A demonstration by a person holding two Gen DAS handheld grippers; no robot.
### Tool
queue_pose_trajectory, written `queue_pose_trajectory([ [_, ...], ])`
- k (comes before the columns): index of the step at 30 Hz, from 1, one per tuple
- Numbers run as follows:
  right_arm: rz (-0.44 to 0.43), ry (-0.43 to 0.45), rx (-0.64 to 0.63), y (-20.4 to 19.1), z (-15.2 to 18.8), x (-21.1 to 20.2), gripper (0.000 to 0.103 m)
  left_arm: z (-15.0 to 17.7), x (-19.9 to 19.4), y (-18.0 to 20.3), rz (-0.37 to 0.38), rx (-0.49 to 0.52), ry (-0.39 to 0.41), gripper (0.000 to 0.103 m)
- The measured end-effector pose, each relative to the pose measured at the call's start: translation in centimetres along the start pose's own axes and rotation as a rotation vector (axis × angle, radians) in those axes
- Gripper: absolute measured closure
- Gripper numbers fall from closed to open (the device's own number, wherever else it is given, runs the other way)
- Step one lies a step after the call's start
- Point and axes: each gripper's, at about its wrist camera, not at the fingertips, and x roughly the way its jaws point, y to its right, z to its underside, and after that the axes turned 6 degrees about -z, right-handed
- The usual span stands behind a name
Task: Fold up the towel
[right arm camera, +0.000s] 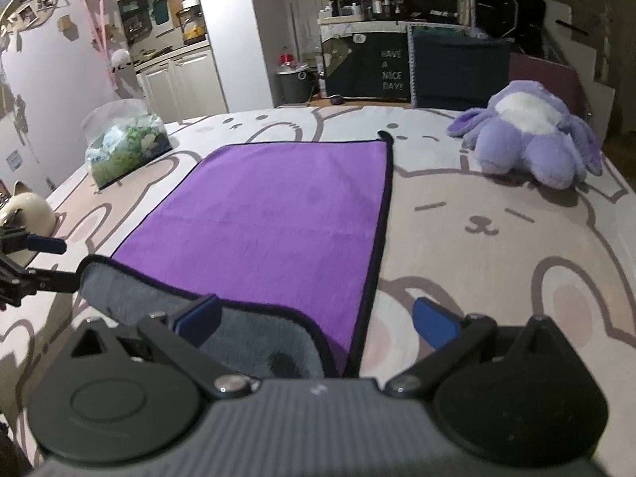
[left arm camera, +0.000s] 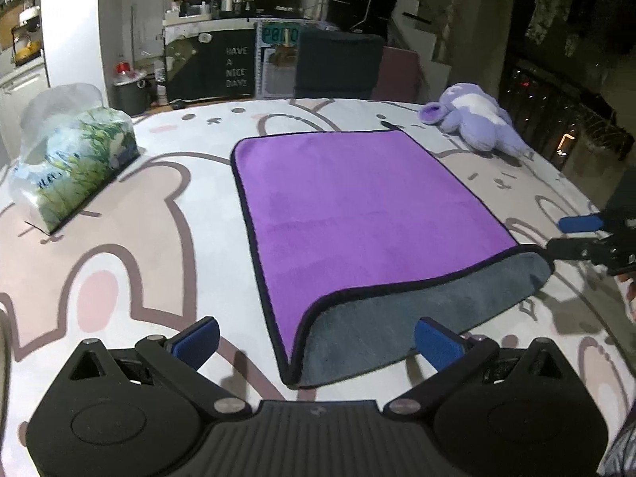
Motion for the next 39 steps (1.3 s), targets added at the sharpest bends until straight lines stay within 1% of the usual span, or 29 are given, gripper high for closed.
queue_pose_trajectory([
  [2,-0.023,-0.014,-0.007,0.1,0.2,0.3,0.000,-0.1,0.0,0.0,0.023,0.004,-0.013,0.005],
  [4,-0.041,-0.031,-0.017,0.2,0.3,0.6,0.000,-0.1,0.1,0.0,0.044,0.011,-0.023,0.014],
  [5,-0.047,-0.043,-0.023,0.2,0.3,0.8,0.001,-0.1,0.1,0.0,0.053,0.009,-0.028,0.017],
  [6,-0.054,-0.056,-0.025,0.1,0.3,1.0,0.003,-0.1,0.1,-0.1,0.060,0.002,-0.031,0.022],
  [7,-0.061,-0.067,-0.025,0.1,0.3,1.2,0.007,0.0,0.1,-0.1,0.065,-0.003,-0.032,0.027],
  [8,-0.066,-0.079,-0.025,0.1,0.2,1.3,0.010,0.0,0.1,-0.2,0.069,-0.007,-0.034,0.030],
  [10,-0.064,-0.091,-0.023,0.1,0.1,1.6,0.023,-0.1,0.2,-0.3,0.072,-0.014,-0.039,0.039],
  [11,-0.060,-0.095,-0.021,0.1,0.1,1.8,0.026,-0.1,0.2,-0.4,0.072,-0.020,-0.041,0.040],
  [13,-0.062,-0.099,-0.022,0.3,0.1,2.0,0.035,-0.2,0.4,-0.6,0.069,-0.034,-0.047,0.046],
  [15,-0.064,-0.102,-0.023,0.3,0.0,2.1,0.040,-0.3,0.5,-0.9,0.070,-0.051,-0.051,0.050],
  [17,-0.071,-0.109,-0.027,0.3,0.0,2.2,0.042,-0.3,0.7,-1.2,0.072,-0.069,-0.058,0.055],
  [19,-0.081,-0.124,-0.029,0.3,0.0,2.3,0.048,-0.4,1.0,-1.3,0.076,-0.075,-0.070,0.067],
  [20,-0.087,-0.134,-0.028,0.3,0.0,2.3,0.049,-0.4,1.0,-1.4,0.077,-0.074,-0.073,0.069],
  [21,-0.091,-0.144,-0.026,0.2,0.0,2.4,0.051,-0.4,1.2,-1.3,0.073,-0.073,-0.078,0.074],
  [22,-0.100,-0.157,-0.023,0.2,0.1,2.5,0.055,-0.4,1.3,-1.3,0.073,-0.073,-0.082,0.076],
  [25,-0.112,-0.181,-0.023,0.0,0.2,2.7,0.060,-0.4,1.6,-1.4,0.073,-0.075,-0.090,0.078],
  [30,-0.117,-0.195,-0.018,0.1,0.1,2.7,0.073,-0.4,1.9,-1.6,0.060,-0.065,-0.111,0.083],
  [34,-0.105,-0.208,-0.024,0.3,0.3,2.7,0.083,-0.2,2.0,-1.6,0.053,-0.058,-0.125,0.083],
  [39,-0.096,-0.214,-0.046,0.2,0.5,2.6,0.090,-0.1,2.2,-1.7,0.043,-0.047,-0.141,0.085],
])
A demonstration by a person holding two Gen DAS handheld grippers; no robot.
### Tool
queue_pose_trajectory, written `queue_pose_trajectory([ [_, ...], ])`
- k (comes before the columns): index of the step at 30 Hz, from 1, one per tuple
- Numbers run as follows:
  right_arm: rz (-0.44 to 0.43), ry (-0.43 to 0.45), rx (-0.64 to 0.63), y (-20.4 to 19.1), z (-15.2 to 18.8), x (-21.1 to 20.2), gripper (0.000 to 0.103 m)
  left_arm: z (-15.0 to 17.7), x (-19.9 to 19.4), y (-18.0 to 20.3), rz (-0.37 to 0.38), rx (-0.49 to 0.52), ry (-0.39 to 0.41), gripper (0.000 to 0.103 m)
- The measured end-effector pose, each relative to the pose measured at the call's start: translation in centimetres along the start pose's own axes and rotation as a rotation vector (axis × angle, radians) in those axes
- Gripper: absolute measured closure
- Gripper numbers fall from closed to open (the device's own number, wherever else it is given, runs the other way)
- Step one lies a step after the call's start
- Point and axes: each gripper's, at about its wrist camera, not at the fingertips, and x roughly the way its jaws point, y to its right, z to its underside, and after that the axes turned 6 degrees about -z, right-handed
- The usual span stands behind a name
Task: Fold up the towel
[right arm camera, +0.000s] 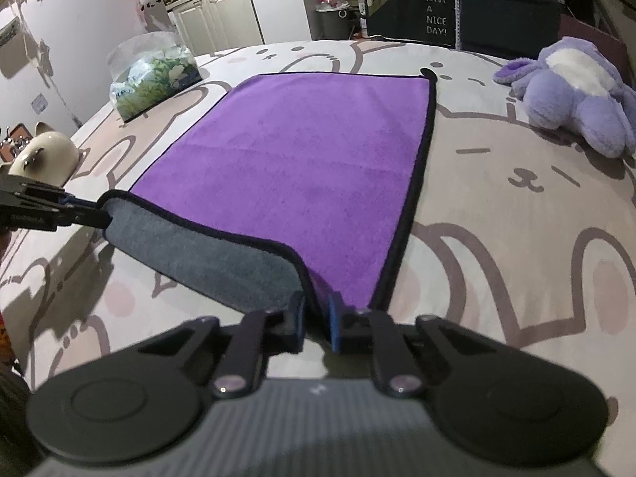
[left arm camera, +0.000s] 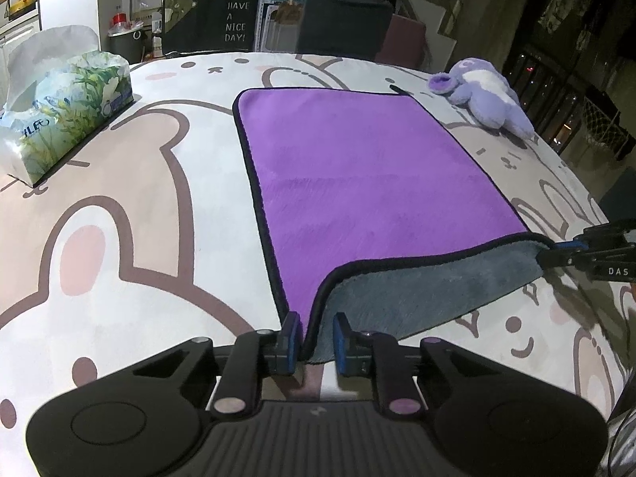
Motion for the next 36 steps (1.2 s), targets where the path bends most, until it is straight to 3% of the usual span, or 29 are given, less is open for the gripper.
queue_pose_trajectory([
  [7,0.006,-0.002,-0.019,-0.1,0.1,-0.1,0.094,0.0,-0.1,0.2,-0.006,0.011,-0.001,0.096],
  [25,0.037,0.182,-0.026,-0.5,-3.0,-3.7,0.097,-3.2,-3.1,0.2,-0.038,-0.051,0.162,0.098],
  [36,0.081,0.302,-0.036,-1.1,-6.1,-5.3,0.097,-6.9,-4.6,0.9,-0.077,-0.093,0.280,0.098],
])
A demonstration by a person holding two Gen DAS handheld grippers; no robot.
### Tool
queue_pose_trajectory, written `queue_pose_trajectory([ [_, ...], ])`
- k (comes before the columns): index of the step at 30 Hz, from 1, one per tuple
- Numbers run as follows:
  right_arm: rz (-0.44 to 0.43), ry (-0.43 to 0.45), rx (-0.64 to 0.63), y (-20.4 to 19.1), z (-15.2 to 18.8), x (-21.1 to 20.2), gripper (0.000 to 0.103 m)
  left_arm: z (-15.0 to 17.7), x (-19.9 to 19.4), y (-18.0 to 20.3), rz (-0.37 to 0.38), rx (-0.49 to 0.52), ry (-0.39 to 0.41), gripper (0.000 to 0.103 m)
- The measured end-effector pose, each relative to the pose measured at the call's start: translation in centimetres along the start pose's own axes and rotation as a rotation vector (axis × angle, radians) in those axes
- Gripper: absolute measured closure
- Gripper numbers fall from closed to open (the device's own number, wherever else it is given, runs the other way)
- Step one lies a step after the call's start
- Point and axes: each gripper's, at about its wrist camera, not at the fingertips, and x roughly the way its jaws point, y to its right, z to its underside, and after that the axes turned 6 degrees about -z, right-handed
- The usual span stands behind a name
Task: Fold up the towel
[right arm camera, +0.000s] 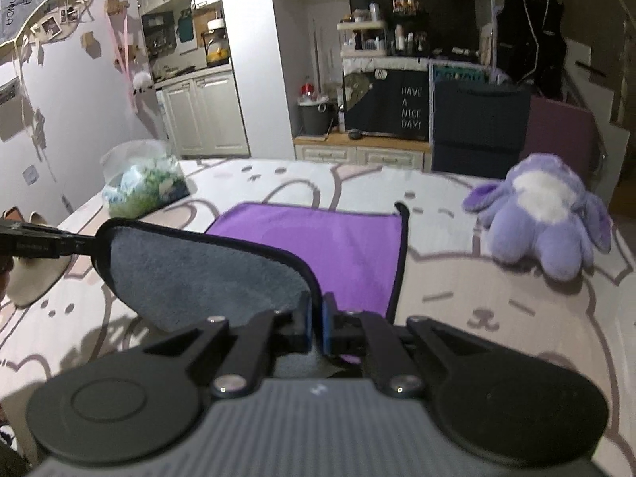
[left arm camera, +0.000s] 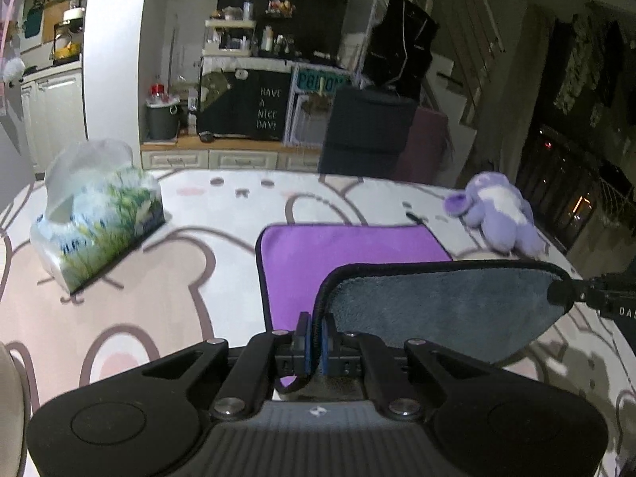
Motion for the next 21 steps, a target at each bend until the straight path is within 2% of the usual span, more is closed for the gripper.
queue_pose_trajectory([
  [13,0.069,0.086,0.008,0.4,-3.8,2.4,0.097,-3.5,2.7,0.7,-0.081,0.016,0.093,0.099],
  [21,0.113,0.120,0.023,1.9,-5.9,5.3,0.097,-5.6,5.4,0.4,-0.115,0.008,0.116,0.099],
])
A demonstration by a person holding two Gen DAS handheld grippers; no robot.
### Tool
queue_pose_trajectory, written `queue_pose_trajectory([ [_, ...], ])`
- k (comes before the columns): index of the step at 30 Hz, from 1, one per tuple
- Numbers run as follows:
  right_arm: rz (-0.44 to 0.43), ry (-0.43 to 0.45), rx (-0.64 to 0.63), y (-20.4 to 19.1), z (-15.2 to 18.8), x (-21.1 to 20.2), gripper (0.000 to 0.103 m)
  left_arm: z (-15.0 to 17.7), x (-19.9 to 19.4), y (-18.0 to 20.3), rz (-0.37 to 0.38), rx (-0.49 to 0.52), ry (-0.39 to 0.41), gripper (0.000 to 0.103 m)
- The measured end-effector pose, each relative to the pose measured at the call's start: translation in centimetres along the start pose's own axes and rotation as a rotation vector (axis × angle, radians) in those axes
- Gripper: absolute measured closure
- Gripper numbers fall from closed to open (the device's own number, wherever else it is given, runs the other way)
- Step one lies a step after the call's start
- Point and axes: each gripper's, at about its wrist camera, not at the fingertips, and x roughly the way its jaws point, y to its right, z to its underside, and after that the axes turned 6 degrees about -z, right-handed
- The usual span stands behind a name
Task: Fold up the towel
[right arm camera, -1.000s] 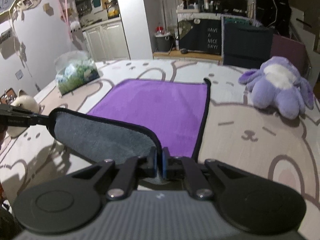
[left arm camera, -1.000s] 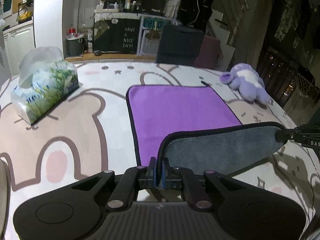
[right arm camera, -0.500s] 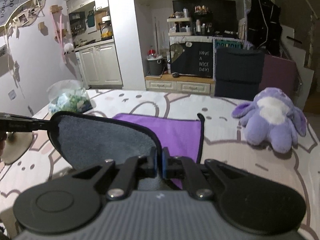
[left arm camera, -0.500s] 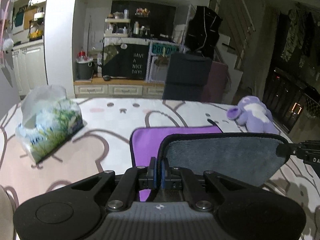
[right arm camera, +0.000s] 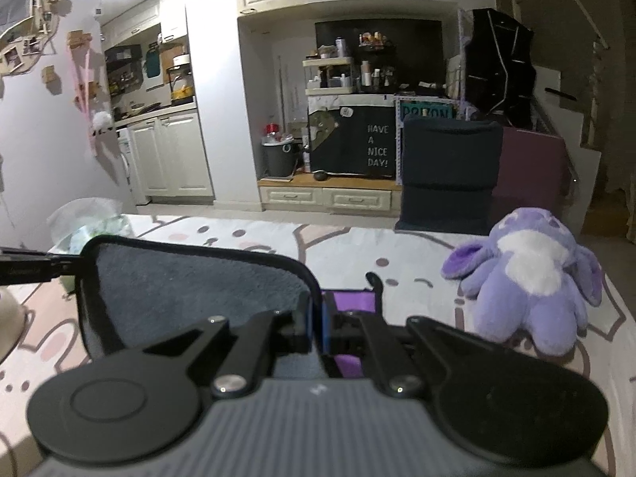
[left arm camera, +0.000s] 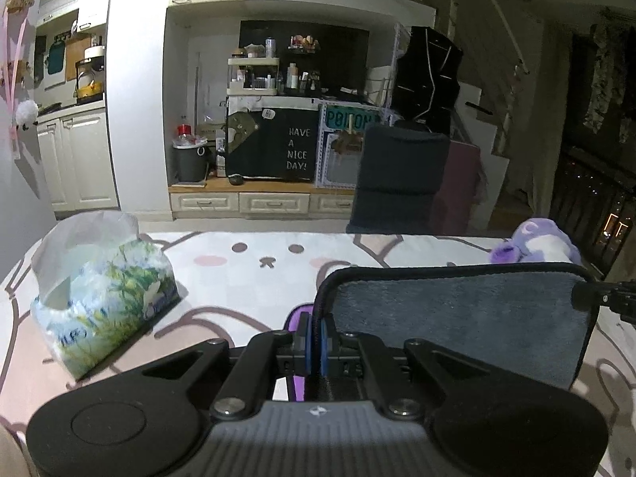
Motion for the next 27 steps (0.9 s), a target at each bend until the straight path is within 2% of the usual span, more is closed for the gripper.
queue_pose_trajectory([
  [14,0.075,0.007,-0.019,0.4,-1.7,5.6,0.097,-1.6,5.6,0.8,-0.055,-0.011,-0.004,0.099],
  [20,0.110,-0.022,-0.031,0.5,-2.2,8.5,0.097,-1.9,7.7,1.1,-0.063,0.000,-0.017,0.099],
  [27,0.131,-0.089,-0.035,1.3,-1.8,11.7,0.097,-1.1,10.7,1.5,-0.067,0.025,-0.071,0.099],
])
